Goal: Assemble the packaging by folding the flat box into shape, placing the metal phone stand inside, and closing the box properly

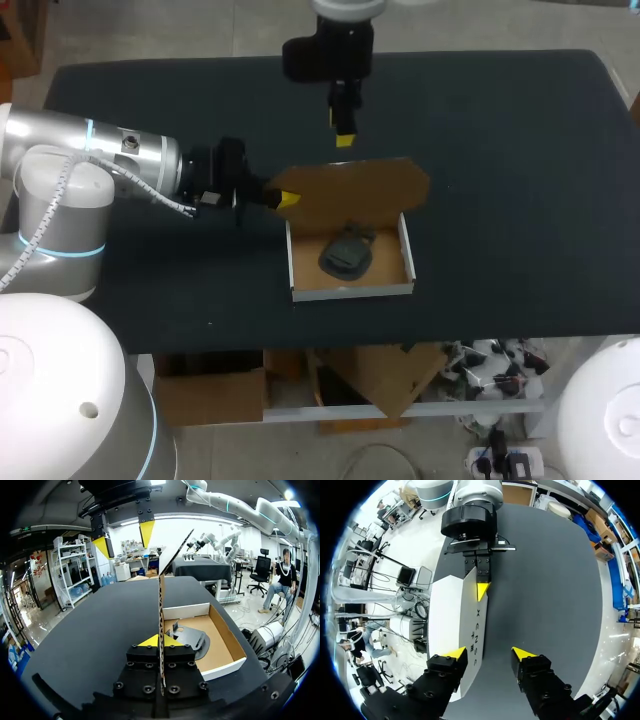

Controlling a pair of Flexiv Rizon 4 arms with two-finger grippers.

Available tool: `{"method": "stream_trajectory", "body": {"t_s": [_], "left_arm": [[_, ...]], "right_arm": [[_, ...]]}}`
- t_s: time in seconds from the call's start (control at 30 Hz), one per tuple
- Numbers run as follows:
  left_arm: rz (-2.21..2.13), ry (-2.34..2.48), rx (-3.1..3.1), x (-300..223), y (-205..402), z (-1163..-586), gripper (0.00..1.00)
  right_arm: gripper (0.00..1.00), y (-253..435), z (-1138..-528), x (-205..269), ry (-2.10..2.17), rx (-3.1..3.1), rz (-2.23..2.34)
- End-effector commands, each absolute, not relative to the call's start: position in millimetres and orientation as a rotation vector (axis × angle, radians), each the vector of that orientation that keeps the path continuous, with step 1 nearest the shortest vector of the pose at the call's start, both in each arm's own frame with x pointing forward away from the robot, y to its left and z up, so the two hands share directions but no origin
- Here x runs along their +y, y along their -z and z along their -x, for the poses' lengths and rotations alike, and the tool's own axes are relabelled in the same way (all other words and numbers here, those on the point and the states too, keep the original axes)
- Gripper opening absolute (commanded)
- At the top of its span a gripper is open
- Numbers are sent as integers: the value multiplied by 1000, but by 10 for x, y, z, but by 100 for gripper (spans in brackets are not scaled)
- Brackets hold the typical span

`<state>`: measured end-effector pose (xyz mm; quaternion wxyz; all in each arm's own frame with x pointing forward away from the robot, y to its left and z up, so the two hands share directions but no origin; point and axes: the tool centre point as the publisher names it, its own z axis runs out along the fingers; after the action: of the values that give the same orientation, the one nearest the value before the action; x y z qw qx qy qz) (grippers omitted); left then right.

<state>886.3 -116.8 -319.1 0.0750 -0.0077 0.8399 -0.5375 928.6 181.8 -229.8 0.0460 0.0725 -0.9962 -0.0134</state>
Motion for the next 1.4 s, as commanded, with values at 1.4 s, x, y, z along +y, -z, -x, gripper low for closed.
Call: {"method": "stream_trajectory", "body": {"t_s": [1.4], "left_arm": [[22, 1613, 2521, -1175, 3213, -8858, 0]], "right_arm": [[50, 2405, -8822, 1714, -20, -3031, -152]]}}
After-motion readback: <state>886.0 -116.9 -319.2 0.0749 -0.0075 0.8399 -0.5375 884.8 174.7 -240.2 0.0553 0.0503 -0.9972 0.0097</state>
